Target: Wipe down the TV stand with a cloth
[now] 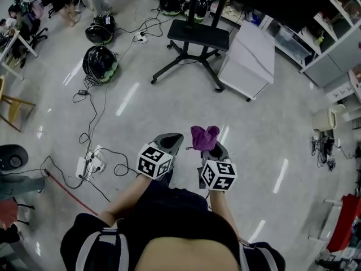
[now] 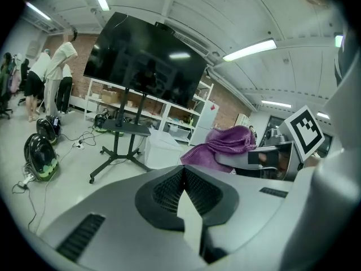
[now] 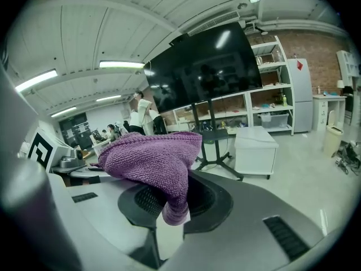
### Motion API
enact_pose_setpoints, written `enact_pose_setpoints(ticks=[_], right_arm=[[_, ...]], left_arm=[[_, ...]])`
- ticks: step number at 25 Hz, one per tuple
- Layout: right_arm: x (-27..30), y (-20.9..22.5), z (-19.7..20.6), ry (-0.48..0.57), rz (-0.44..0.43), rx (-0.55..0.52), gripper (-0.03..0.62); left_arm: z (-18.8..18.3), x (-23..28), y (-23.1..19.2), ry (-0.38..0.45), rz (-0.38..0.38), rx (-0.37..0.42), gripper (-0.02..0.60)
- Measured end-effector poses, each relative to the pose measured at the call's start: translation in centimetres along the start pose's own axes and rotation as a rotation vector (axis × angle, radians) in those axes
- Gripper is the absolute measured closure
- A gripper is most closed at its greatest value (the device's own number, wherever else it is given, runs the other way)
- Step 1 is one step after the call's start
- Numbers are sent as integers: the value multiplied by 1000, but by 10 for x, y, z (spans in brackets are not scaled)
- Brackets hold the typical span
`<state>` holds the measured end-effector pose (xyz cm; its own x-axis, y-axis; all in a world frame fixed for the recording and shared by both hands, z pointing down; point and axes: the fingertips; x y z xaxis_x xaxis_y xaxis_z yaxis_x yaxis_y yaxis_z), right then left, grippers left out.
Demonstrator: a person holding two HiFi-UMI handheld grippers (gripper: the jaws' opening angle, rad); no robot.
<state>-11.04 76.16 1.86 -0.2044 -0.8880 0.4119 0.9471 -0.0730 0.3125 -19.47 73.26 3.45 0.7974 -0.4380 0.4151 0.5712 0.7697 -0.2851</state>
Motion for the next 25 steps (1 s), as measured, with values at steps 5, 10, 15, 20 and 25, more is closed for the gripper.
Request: enact_pose_setpoints(ticks=[5, 10, 15, 20, 25], right_arm=[[33, 19, -28, 4, 35, 15, 519], [65, 30, -46, -11, 46, 14, 519], [95, 36, -59, -23, 44, 2, 519], [118, 44, -76, -7, 52, -1, 519], [127, 49, -82, 9, 70, 0, 519]], left_arm=[[-33, 28, -26, -4, 29, 28, 575], [-52, 48, -56, -11, 26, 24, 575], [-60, 63, -78, -24, 26, 34, 575], [-68, 76, -85, -29, 58, 52, 575], [-75, 85, -96, -38, 76, 66, 575]])
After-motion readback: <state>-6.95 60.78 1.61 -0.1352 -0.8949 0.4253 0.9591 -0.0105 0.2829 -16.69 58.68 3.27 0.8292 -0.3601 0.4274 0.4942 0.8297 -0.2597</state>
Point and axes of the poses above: the fingertips, and each gripper's own axes: x forward along the fingers, y to its right, z out of its underside, and after that the axes turned 9 degrees about -z, right-handed
